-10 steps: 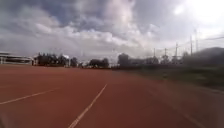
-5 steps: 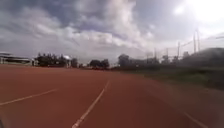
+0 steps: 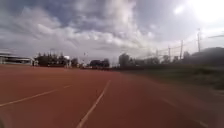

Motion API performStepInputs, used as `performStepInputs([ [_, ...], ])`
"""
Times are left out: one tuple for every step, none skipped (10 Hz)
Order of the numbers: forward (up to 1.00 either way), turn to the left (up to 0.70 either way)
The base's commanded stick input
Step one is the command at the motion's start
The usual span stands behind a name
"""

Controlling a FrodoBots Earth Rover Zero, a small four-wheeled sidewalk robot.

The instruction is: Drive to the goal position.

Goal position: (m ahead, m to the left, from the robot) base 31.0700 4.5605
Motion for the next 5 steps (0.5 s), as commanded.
performStepInputs([
  [0.70,0.00],
  [0.70,0.00],
  [0.70,-0.20],
  [0.70,-0.35],
  [0.70,-0.35],
])
